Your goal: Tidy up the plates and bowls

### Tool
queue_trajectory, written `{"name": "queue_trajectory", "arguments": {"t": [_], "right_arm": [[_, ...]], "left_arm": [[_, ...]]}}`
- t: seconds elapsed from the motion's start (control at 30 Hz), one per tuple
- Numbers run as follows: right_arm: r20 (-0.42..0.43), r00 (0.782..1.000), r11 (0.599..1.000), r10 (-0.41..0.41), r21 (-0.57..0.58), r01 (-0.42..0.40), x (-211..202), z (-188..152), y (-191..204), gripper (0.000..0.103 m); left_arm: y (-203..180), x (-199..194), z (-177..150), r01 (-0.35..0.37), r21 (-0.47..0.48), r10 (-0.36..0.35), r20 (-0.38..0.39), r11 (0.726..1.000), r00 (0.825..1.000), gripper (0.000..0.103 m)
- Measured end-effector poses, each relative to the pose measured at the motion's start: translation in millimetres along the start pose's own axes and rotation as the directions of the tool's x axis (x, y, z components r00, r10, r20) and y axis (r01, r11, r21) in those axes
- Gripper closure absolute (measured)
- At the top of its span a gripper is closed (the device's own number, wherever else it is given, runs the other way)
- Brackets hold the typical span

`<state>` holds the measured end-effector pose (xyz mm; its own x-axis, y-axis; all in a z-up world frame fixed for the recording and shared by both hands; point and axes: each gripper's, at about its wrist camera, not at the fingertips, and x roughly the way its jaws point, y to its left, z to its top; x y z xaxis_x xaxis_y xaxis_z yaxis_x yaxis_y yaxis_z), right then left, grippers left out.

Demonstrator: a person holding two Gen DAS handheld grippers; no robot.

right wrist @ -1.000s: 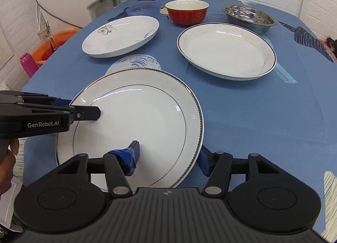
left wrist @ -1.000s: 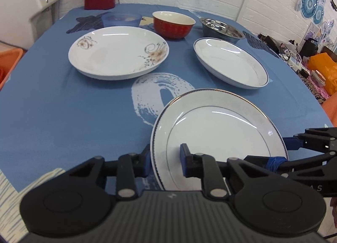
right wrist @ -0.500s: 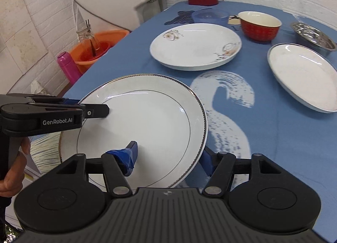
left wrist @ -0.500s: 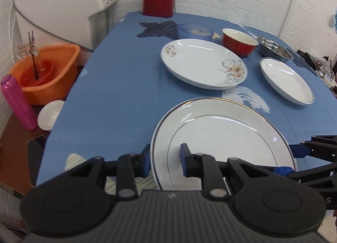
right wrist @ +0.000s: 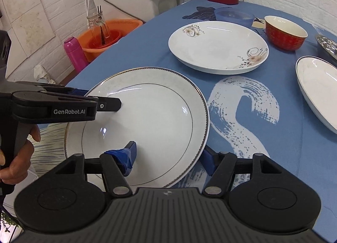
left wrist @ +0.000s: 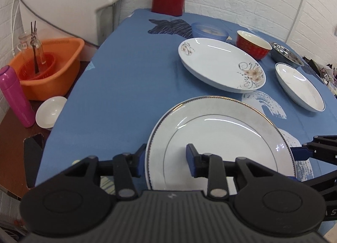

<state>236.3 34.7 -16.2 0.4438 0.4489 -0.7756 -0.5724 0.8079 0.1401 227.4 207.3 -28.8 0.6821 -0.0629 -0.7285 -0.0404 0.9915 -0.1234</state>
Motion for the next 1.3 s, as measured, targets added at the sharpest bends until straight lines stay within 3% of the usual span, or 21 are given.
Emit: {"name": "queue_trajectory", "arguments": {"t": [0.1,0.43,0.47,0.5,0.53,0.6,0.73,0.87,0.97,1.13,1.3], "right_arm": [[0.005,0.999,0.998,-0.047,-0.038,0.047,3,0,11,0.051],[-0.014,0.998,0.998,-0.055,0.016,0.055,6,10,-3,0.050],[-0.018,0.999,0.999,-0.049,0.010,0.049,5,9,-4,0.050],[-0.027,0.999,0.999,-0.041,-0.008,0.041,5,9,-5,0.052],[-0.037,0.998,0.999,-0.044,-0.023,0.043,4,10,-6,0.052],[-0.028,0.996,0.996,-0.084,-0.003,0.084,-3,12,-18,0.051],[0.008,0.994,0.983,-0.113,0.144,0.111,-14,33,-59,0.051],[0.050,0.977,0.968,-0.210,0.150,0.200,3,86,-80,0.049],[-0.018,0.962,0.955,-0.273,0.116,0.274,35,120,-97,0.048],[-0.107,0.966,0.950,-0.236,0.185,0.253,76,134,-128,0.046],[-0.078,0.974,0.949,-0.213,0.222,0.225,79,137,-135,0.044]], "left_arm": [[-3,2,1,-0.019,0.018,0.019,0.012,1.000,1.000,0.070],[-8,10,9,-0.003,0.022,0.003,0.009,1.000,1.000,0.070],[-8,11,9,0.005,0.031,-0.005,0.007,1.000,1.000,0.068],[-6,11,10,0.025,0.034,-0.025,-0.002,0.999,1.000,0.051],[-1,10,12,0.040,0.022,-0.040,-0.005,0.999,0.999,0.043],[12,4,17,0.028,-0.002,-0.028,0.018,1.000,0.999,0.044],[38,2,45,0.022,-0.048,-0.020,0.045,0.999,0.999,0.044],[35,30,94,0.063,-0.029,-0.062,0.037,0.998,0.997,0.043],[21,60,124,0.095,-0.012,-0.095,-0.003,0.995,0.995,0.043],[6,106,149,0.105,-0.016,-0.106,-0.083,0.994,0.991,0.043],[1,128,151,0.098,-0.025,-0.100,-0.113,0.995,0.988,0.043]]}}
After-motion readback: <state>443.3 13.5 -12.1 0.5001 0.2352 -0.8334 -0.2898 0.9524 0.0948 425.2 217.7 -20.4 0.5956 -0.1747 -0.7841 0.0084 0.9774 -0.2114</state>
